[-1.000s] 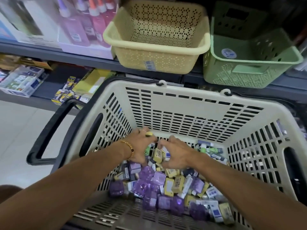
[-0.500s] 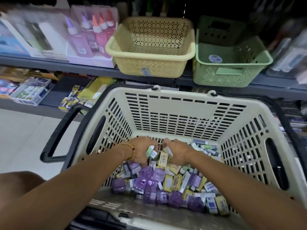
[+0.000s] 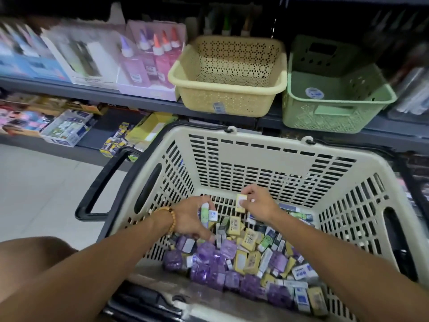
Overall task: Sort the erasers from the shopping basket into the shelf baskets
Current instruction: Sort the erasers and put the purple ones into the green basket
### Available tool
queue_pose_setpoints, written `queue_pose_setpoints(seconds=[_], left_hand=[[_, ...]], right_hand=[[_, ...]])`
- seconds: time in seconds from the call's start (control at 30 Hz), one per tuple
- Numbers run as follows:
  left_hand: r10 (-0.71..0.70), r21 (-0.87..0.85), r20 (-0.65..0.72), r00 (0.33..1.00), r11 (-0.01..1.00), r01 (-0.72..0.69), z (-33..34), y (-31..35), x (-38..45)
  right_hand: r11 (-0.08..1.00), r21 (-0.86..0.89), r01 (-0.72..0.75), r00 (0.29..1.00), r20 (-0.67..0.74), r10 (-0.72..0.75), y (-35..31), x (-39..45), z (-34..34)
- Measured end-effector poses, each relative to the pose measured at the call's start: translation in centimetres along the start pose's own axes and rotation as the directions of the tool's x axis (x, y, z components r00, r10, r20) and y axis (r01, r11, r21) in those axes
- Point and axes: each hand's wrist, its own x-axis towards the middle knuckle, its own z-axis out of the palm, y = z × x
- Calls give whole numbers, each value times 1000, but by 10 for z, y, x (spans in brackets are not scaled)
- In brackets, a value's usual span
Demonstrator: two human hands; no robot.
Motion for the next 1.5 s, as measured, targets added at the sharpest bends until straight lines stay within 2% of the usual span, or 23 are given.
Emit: queue_pose_setpoints(seconds=[0.13,0.3,0.4,0.5,0.63,0.73,0.9,1.07,1.17,1.23,1.33,1.4,1.5], left_hand=[[-65,-128,-136,989,991,47,-15,-6,5],[-133,-159,-216,967,982,100,-19,-4,5],[-148,-207,-243,959,973,97,-20,-4,2],[-177,-304,-215,960,947,106,-19,-2,-4],[-222,-495,-165,961,862,114,-22,-3,-22],[-239,-509,-154,959,851,130,-24,-6,-37],[-239,-541,-176,955,834,109,-21,-5,-45],[-236,-577,-186,954,812,88,-22,-6,-43],[-227,-572,-184,956,816,84,-23,-5,-43],[-225,-577,-191,955,813,76,-24,-3,-42],[-233,-606,-212,949,793,59,-24,-2,-39],[-238,-629,-219,946,776,49,-24,-2,-38],[-238,-654,-218,946,756,39,-25,-2,-39]], right_hand=[[997,-63,36,990,138,-27,4,11,11],[947,-313,80,990,136,-38,16,9,7],[923,-357,145,979,188,-81,18,6,8],[863,-453,226,974,128,-188,25,0,5],[851,-486,196,980,79,-181,26,-4,6],[742,-615,267,949,36,-312,5,9,14],[737,-473,483,874,309,-374,-31,33,53],[669,-486,563,823,406,-397,-35,49,82],[732,-456,507,859,339,-384,-30,51,78],[781,-451,432,899,287,-331,-26,51,69],[807,-481,342,932,285,-224,-25,52,59],[805,-503,316,944,255,-211,-28,50,59],[725,-617,305,950,141,-280,-25,45,60]])
